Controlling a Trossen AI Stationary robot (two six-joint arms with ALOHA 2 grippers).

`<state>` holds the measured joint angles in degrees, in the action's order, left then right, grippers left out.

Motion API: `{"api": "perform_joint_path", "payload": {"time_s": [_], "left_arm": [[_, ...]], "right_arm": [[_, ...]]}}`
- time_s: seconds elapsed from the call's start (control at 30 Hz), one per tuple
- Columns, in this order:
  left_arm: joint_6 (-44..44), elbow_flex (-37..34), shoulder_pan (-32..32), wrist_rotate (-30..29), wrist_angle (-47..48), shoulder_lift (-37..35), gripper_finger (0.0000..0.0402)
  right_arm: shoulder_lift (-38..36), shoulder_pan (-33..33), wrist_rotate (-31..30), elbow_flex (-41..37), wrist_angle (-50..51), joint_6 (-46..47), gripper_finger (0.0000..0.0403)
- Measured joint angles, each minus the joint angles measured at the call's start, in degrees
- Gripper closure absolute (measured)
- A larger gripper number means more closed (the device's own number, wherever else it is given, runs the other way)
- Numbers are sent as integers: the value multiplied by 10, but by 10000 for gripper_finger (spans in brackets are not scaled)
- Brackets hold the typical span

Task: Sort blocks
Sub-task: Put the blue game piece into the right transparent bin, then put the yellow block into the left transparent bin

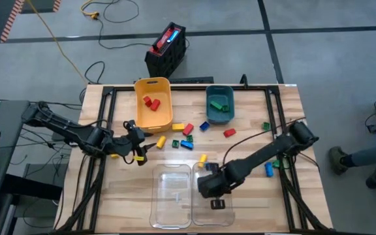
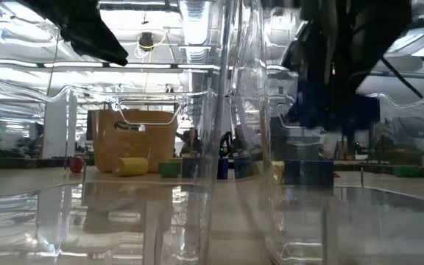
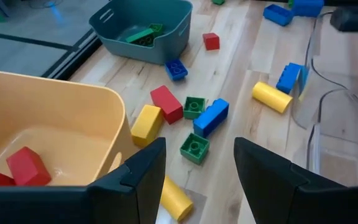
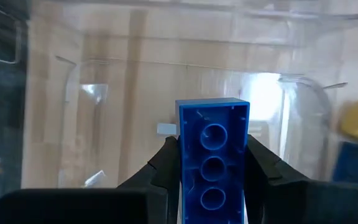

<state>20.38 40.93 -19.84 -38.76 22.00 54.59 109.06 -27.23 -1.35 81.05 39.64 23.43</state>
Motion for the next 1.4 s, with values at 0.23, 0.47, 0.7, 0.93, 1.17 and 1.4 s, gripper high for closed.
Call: {"api": "perform_joint_path", "payload": {"time_s": [0.23,0.47,0.7,0.93,1.17,1.4], "left_arm": [[-8,0,-2,0,2,0,217],[-13,0,-2,0,6,0,217],[-13,0,-2,0,10,0,217],[-21,0,-2,0,10,0,217],[-22,0,-2,0,11,0,217],[-21,0,-2,0,14,0,217]], "right_arm": [[74,0,13,49,44,7,289],[121,0,15,88,101,7,267],[91,-1,15,86,99,10,192],[-12,-1,-31,87,125,34,155],[-111,4,-166,87,207,36,158],[-154,51,-198,87,282,32,159]]}}
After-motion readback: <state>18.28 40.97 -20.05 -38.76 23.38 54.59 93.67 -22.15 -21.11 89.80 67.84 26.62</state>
